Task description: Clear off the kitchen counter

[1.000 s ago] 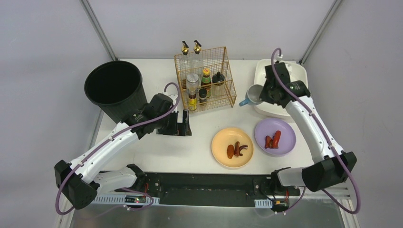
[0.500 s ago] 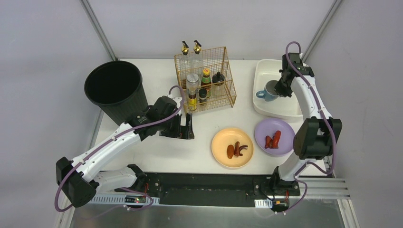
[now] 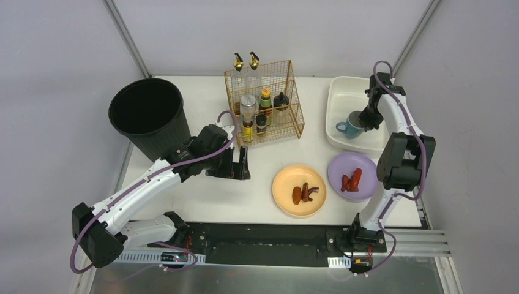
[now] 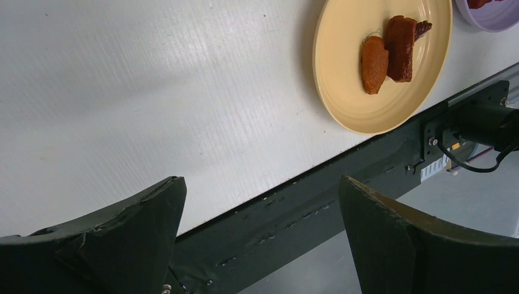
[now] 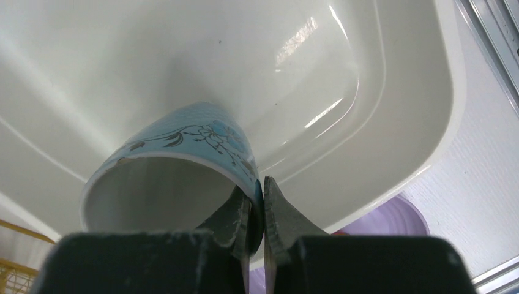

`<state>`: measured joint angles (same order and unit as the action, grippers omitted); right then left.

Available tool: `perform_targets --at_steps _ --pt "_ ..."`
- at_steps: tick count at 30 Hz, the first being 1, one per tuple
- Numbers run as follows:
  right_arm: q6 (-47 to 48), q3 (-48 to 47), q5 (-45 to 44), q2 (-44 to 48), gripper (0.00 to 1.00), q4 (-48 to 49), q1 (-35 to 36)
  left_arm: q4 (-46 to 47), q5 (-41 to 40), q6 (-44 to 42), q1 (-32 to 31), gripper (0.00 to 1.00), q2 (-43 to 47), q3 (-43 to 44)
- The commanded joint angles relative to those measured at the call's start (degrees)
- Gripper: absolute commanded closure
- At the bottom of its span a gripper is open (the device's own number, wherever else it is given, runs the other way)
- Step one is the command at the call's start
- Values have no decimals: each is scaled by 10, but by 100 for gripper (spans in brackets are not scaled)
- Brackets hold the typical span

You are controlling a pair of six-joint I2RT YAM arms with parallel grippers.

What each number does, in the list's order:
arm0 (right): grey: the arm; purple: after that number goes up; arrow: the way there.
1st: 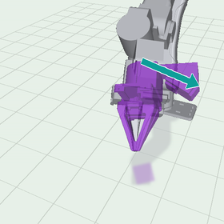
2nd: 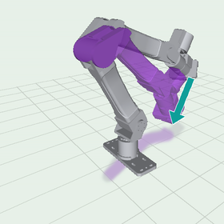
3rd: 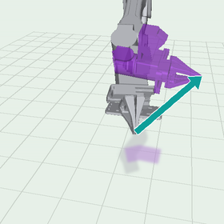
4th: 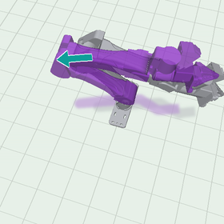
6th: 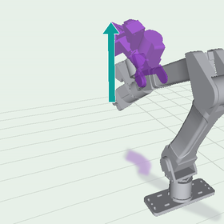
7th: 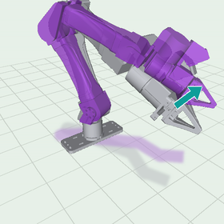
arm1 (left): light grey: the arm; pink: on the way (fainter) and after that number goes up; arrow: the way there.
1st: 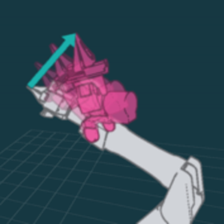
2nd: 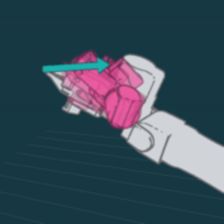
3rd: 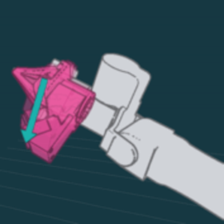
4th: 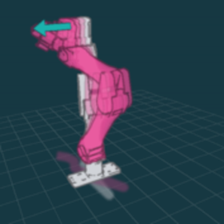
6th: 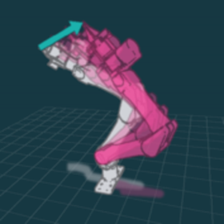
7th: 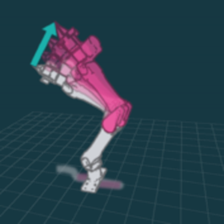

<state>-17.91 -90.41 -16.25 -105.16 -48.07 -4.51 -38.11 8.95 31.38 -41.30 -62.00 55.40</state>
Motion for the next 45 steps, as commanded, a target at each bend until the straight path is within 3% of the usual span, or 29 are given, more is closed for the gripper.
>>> perform_targets --at_steps 1,18,29,31,36,45 --pt "-28 -74 14 -21 100 6 -24 13 12 -7 -5 0 5 -2" --pt "-160 -518 87 -331 100 -115 -62 25 8 -4 -5 0 -23 0" --pt "-160 -523 110 -357 100 -74 -55 26 14 -2 -5 0 -52 5" --pt "-155 -523 107 -357 89 -72 -52 26 13 -2 -5 0 -57 8" --pt "-146 -523 100 -358 75 -65 -46 26 13 0 -5 0 -58 11" --pt "-153 -513 108 -347 57 -31 -35 26 11 7 -5 0 -48 2"
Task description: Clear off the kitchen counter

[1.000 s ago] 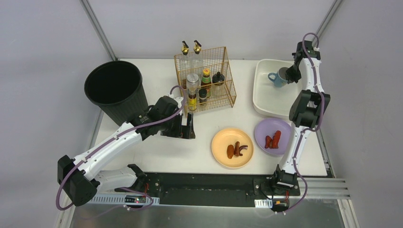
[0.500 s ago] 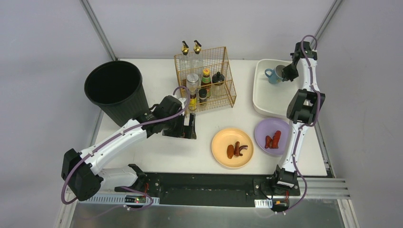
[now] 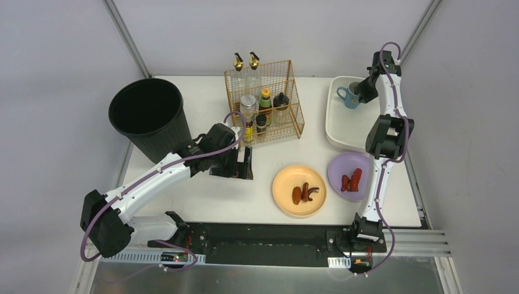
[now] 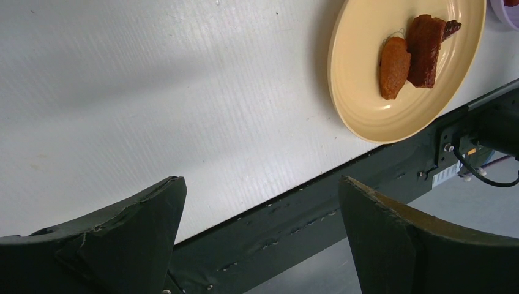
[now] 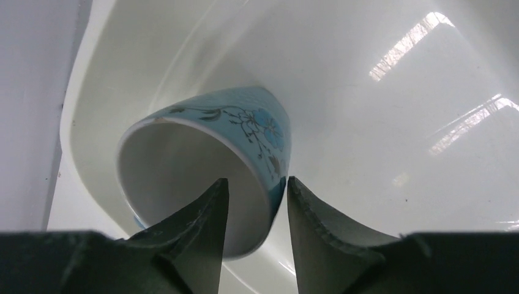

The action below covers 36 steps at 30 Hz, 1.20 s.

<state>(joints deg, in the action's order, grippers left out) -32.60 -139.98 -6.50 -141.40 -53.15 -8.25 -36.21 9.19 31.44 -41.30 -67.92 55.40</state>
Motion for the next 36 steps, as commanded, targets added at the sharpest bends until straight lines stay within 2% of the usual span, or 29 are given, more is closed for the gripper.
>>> perform_targets --at_steps 1,5,10,13,24,30,36 --pt "-6 -10 12 22 54 28 4 7 8 6 -5 0 13 2" --pt "-6 22 22 62 42 63 5 7 8 7 -5 0 16 0" --pt "2 49 25 122 35 63 6 7 13 9 -5 0 10 0" --pt "11 124 24 194 33 84 6 12 21 16 -5 0 8 -1" --pt "36 459 38 501 31 171 10 34 40 23 -28 0 -51 10" --pt "33 564 57 624 31 178 47 58 19 68 -65 0 -96 23" --pt "21 654 54 721 31 183 125 101 15 137 -79 0 -141 13"
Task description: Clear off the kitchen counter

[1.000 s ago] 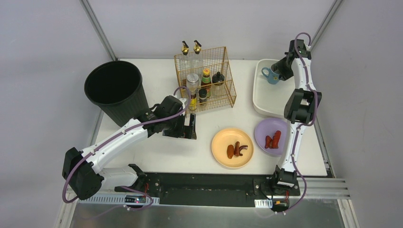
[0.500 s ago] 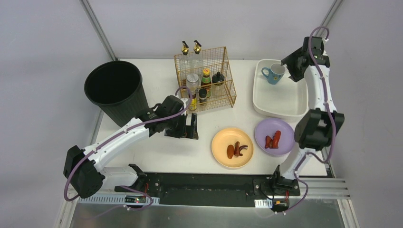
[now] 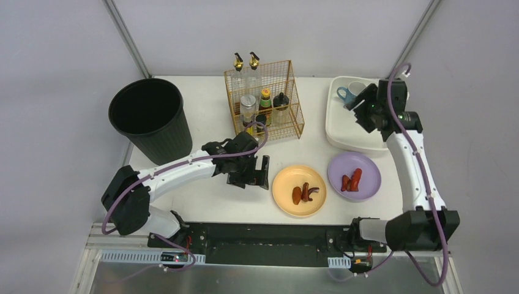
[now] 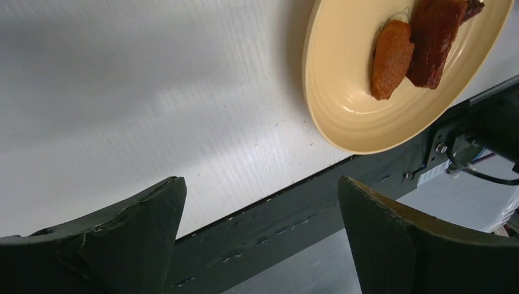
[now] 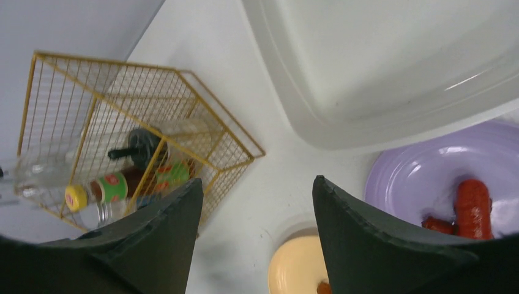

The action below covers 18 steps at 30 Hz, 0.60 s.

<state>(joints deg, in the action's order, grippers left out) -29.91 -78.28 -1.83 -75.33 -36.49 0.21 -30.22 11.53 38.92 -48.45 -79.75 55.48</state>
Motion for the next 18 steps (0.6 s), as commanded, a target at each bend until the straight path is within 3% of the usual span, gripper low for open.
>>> perform_targets --at_steps 1,8,18 --pt "-9 49 11 76 31 16 48 53 -7 74 -8 0 -29 9" --pt "-16 102 40 157 32 -1 69 114 -9 150 -24 1 -65 -2" --pt "-6 115 60 245 32 -34 70 178 -17 242 -45 21 -119 -23"
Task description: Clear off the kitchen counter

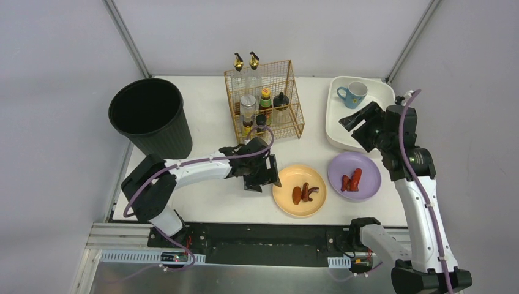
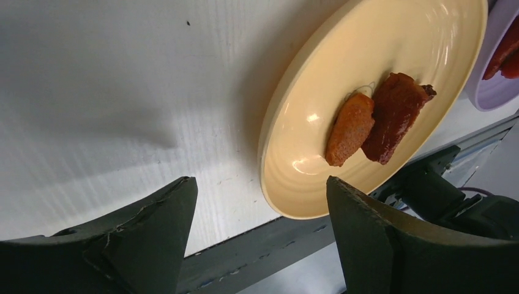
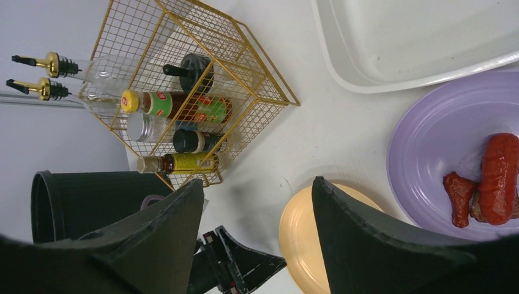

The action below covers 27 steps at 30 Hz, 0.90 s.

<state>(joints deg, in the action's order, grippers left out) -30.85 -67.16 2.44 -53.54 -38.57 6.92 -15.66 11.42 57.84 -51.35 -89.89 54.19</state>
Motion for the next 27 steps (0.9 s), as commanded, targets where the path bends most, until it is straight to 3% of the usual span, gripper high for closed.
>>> perform_targets --at_steps 1,17,27 --pt "5 4 20 33 32 -15 3 37 -22 62 -19 22 -21 -13" --pt "-9 37 68 110 32 -26 17 140 -81 168 -57 51 -67 -60" --pt "-9 44 67 122 32 -27 21 140 -97 177 -62 87 -56 -73"
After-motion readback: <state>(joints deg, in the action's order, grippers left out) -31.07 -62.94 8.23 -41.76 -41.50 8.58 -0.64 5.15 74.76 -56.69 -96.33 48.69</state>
